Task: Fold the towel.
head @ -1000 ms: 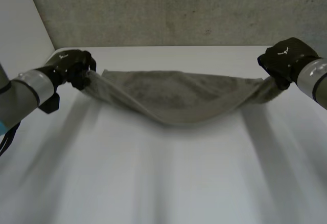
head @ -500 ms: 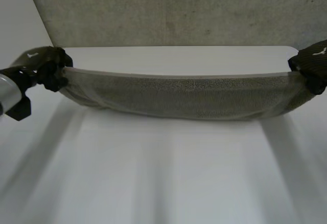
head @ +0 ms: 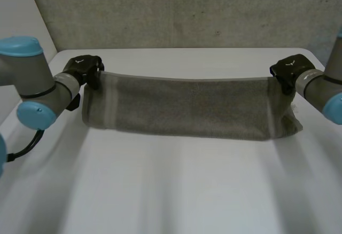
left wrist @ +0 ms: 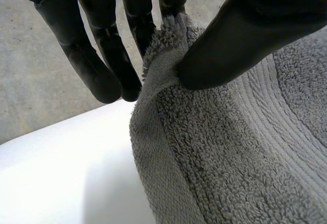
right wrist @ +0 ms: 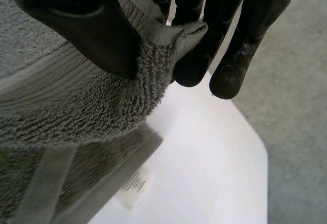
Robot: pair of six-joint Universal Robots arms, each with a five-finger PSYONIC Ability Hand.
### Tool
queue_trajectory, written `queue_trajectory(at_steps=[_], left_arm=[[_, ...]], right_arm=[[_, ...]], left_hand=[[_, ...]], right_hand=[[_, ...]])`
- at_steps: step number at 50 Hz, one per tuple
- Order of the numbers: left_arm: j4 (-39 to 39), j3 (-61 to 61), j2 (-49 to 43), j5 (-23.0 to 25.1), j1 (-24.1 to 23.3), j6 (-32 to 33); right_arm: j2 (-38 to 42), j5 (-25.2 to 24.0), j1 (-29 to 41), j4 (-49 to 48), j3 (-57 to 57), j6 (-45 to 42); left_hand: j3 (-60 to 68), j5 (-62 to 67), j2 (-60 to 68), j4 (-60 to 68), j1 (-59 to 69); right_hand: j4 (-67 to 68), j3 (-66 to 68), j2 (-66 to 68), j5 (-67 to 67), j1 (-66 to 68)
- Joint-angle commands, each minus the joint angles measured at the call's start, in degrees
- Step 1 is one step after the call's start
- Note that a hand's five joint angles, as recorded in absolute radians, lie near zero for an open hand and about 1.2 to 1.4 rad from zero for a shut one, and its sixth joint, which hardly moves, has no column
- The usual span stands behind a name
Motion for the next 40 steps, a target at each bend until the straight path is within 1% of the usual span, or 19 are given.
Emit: queue_trajectory(at_steps=[1, 10, 14, 15, 16, 17, 18, 19, 20, 24, 27, 29, 32, 34, 35, 37, 38, 39, 40], left_arm=[[-3.66, 12.11, -8.26, -1.29, -0.94, 0.02], [-6.74, 24.25, -16.01, -3.67, -1.82, 0.02], [-6.92, 26.20, -17.25, -4.38, -1.82, 0.10], [-7.18, 26.55, -17.59, -4.38, -1.91, 0.19], [-7.18, 26.55, -17.60, -4.38, -1.91, 0.19], [-7.35, 26.64, -17.60, -4.38, -2.00, 0.19], [-7.62, 26.64, -17.51, -4.46, -2.26, 0.19], [-7.62, 26.64, -17.51, -4.46, -2.26, 0.19], [-7.71, 26.64, -17.42, -4.38, -2.78, 0.19], [-8.15, 26.73, -16.72, -4.20, -4.46, 0.28], [-9.55, 26.38, -15.31, -4.11, -5.34, 0.19], [-10.43, 24.80, -12.08, -3.94, -5.86, 0.11], [-10.52, 23.13, -10.21, -3.85, -5.95, 0.10], [-9.91, 17.71, -5.23, -3.32, -5.43, 0.02], [-9.91, 17.68, -5.20, -3.32, -5.42, 0.02], [-6.85, 10.42, 1.00, -2.62, -4.90, 0.10], [-6.83, 10.38, 1.04, -2.62, -4.90, 0.10], [-3.70, 6.20, 4.34, -2.27, -4.72, 0.10], [-3.67, 6.16, 4.38, -2.27, -4.72, 0.10]], right_arm=[[4.31, 2.52, 0.88, -7.34, -3.63, -0.29], [10.20, 2.96, 1.58, -7.96, -9.96, -0.56], [11.70, 3.05, 1.67, -7.88, -11.55, -0.64], [12.22, 3.14, 1.67, -7.70, -11.99, -0.73], [12.23, 3.14, 1.67, -7.70, -11.99, -0.73], [12.40, 3.31, 1.84, -7.53, -11.90, -0.82], [12.49, 3.66, 2.11, -7.53, -11.55, -0.82], [12.49, 3.67, 2.11, -7.53, -11.55, -0.82], [12.32, 4.36, 2.37, -7.53, -11.20, -0.65], [11.53, 5.34, 3.25, -7.35, -10.14, -0.29], [8.89, 5.07, 3.52, -7.88, -6.72, 0.32], [3.12, 4.72, 3.34, -8.23, -1.65, 1.11], [-0.16, 4.37, 3.08, -8.49, 1.28, 1.38], [-5.50, 4.02, 2.73, -8.14, 6.36, 1.29], [-5.52, 4.02, 2.72, -8.14, 6.38, 1.29], [-9.55, 4.54, 2.55, -7.53, 11.01, 1.12], [-9.57, 4.55, 2.55, -7.53, 11.04, 1.11], [-11.39, 4.55, 2.37, -6.83, 13.39, 1.03], [-11.41, 4.55, 2.37, -6.82, 13.41, 1.03]], left_hand=[[-8.88, -15.75, -4.65, -6.87, -2.13], [-8.88, -15.75, -4.65, -6.87, -2.13], [-8.88, -15.75, -4.65, -6.87, -2.13], [-19.35, -26.22, -15.12, -17.34, -12.59], [-19.46, -26.32, -15.23, -17.45, -12.70], [-47.27, -54.13, -43.04, -45.26, -40.51], [-71.03, -77.89, -66.80, -69.02, -64.27], [-71.26, -78.13, -67.03, -69.25, -64.51], [-78.88, -85.75, -74.65, -76.87, -72.13], [-78.84, -85.70, -74.61, -76.83, -72.08], [-78.84, -85.70, -74.61, -76.83, -72.08], [-78.50, -85.37, -74.27, -76.49, -71.75], [-77.99, -84.86, -73.76, -75.99, -71.24], [-77.49, -84.36, -73.26, -75.48, -70.74], [-77.49, -84.35, -73.26, -75.48, -70.73], [-77.49, -84.35, -73.26, -75.48, -70.73], [-77.49, -84.35, -73.26, -75.48, -70.73], [-77.32, -84.19, -73.09, -75.31, -70.57], [-77.32, -84.19, -73.09, -75.31, -70.57]], right_hand=[[3.51, 3.42, 5.02, 3.32, 4.04], [3.51, 3.42, 5.02, 3.32, 4.04], [3.51, 3.42, 5.02, 3.32, 4.04], [3.51, 3.42, 5.02, 3.32, 4.04], [3.51, 3.42, 5.02, 3.32, 4.04], [-25.91, -26.00, -24.40, -26.09, -25.38], [-57.01, -57.10, -55.50, -57.19, -56.48], [-57.32, -57.41, -55.81, -57.51, -56.79], [-66.49, -66.58, -64.98, -66.68, -65.96], [-66.49, -66.58, -64.98, -66.68, -65.96], [-66.49, -66.58, -64.98, -66.68, -65.96], [-66.49, -66.58, -64.98, -66.68, -65.96], [-66.49, -66.58, -64.98, -66.68, -65.96], [-66.49, -66.58, -64.98, -66.68, -65.96], [-66.49, -66.58, -64.98, -66.68, -65.96], [-66.49, -66.58, -64.98, -66.68, -65.96], [-66.49, -66.58, -64.98, -66.68, -65.96], [-66.49, -66.58, -64.98, -66.68, -65.96], [-66.49, -66.58, -64.98, -66.68, -65.96]])
